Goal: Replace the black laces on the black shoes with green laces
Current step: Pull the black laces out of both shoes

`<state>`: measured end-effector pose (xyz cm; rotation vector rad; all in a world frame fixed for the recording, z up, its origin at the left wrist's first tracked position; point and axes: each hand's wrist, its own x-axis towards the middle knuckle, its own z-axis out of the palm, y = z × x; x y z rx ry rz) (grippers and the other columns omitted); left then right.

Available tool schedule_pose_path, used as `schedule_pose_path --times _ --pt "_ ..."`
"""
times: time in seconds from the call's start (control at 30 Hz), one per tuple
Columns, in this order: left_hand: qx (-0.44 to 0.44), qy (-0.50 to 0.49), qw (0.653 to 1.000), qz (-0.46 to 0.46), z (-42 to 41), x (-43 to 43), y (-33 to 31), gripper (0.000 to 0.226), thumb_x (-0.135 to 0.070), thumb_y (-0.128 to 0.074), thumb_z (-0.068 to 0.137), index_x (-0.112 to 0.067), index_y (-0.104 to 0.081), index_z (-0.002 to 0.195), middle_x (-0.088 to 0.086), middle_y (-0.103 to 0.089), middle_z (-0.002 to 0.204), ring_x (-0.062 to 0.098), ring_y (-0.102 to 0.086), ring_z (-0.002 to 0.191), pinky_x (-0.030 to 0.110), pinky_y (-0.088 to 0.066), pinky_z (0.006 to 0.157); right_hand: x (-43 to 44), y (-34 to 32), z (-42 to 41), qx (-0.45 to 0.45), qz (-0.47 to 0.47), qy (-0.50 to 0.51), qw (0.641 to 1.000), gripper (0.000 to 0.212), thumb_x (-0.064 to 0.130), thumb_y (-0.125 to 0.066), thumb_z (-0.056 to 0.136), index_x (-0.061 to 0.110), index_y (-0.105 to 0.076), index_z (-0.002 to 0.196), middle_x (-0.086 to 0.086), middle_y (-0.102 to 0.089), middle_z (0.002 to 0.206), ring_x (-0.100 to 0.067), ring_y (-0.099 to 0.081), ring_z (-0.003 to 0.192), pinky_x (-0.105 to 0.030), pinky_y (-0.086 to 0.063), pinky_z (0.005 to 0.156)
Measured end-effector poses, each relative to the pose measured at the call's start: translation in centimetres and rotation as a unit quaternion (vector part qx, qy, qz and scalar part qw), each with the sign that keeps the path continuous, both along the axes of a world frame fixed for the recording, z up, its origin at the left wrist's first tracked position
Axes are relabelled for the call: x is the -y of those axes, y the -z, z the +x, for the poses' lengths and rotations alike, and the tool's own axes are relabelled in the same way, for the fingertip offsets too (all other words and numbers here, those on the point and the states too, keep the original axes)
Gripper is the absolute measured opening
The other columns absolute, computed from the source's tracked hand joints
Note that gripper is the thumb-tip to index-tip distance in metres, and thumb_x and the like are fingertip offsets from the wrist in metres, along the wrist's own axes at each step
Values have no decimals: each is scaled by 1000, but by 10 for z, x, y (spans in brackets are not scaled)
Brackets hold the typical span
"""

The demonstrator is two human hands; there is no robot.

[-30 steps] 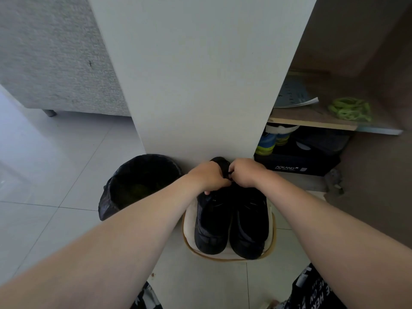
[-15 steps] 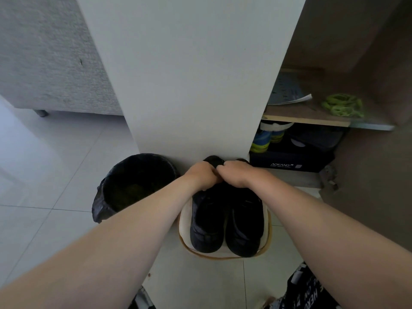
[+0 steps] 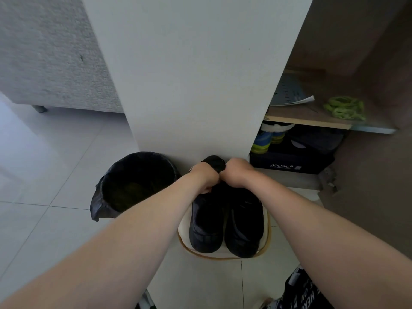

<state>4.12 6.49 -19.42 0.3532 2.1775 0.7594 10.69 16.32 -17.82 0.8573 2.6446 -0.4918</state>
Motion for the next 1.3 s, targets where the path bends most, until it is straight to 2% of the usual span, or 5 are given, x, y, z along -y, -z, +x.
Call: schedule_pose_path --times 0.27,0.57,0.7,0.87,1.3 --pt "59 2 997 58 -10 12 -21 12 -9 -66 88 -14 -64 99 5 -66 76 14 -59 55 23 -49 48 -16 -16 5 -150 -60 97 982 32 34 -55 88 14 -54 63 0 -55 67 -26 -56 72 -30 -36 55" --pt "-42 -144 970 189 -53 40 -34 35 4 -42 89 -19 -55 111 5 -70 107 22 -70 83 29 -54 63 -8 -5 -13 -188 -102 66 975 68 25 -67 90 17 -34 149 -11 -39 146 -29 -47 131 -32 -38 106" --pt "-135 107 984 37 -54 57 -18 25 -3 -55 87 -24 -67 83 -3 -70 85 17 -65 83 23 -47 70 -6 -1 -11 -162 -9 -34 986 31 14 -60 90 24 -66 120 -3 -56 129 -25 -59 115 -29 -44 93" --pt "-171 222 960 28 -33 49 -19 42 -12 -62 89 -22 -61 130 4 -65 124 21 -61 113 26 -45 92 9 5 -11 -87 56 -146 984 26 36 -67 91 33 -72 116 1 -70 114 -27 -64 105 -32 -48 77" --pt "-351 208 910 75 -44 41 -29 16 -12 -61 84 -22 -68 95 1 -65 104 23 -62 96 33 -51 78 10 13 -15 -172 -105 -48 978 8 29 -73 86 25 -77 91 13 -68 86 -8 -62 84 -26 -48 77"
